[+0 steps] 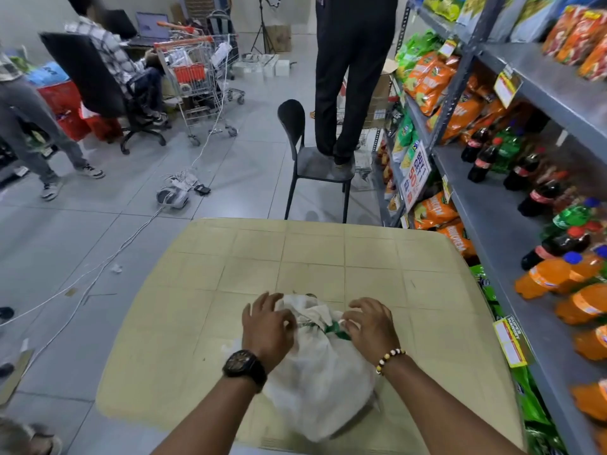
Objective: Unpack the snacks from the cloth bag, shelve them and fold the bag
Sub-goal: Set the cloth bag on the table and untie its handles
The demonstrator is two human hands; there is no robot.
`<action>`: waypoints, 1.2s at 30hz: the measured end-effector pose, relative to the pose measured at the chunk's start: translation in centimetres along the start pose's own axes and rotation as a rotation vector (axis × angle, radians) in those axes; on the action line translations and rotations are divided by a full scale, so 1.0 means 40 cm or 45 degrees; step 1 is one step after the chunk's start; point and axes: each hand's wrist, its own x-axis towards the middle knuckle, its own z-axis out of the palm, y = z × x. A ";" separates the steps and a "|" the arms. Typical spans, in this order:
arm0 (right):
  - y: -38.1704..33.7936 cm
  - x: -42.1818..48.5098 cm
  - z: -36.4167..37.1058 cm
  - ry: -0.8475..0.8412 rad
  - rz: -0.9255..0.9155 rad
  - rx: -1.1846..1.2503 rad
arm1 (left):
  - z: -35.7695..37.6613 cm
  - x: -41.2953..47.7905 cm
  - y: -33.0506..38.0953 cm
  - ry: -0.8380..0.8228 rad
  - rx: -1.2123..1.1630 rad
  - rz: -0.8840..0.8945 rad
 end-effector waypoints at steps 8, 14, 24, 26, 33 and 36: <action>0.096 0.005 -0.147 0.508 0.581 0.413 | -0.060 -0.090 -0.239 0.446 -0.406 -0.236; 0.136 -0.019 -0.128 0.411 0.952 0.396 | -0.023 -0.152 -0.369 0.104 -0.244 -0.668; -0.113 -0.058 0.016 -0.276 0.151 -0.035 | 0.004 -0.102 -0.162 0.028 0.073 0.181; -0.141 -0.062 0.054 -0.452 0.112 -0.165 | 0.017 -0.092 -0.127 -0.200 0.247 0.239; -0.145 -0.053 0.111 -0.388 0.087 -0.312 | 0.050 -0.092 -0.139 -0.260 0.280 0.173; -0.131 -0.052 0.092 -0.312 0.066 -0.207 | 0.042 -0.094 -0.161 -0.374 0.281 0.160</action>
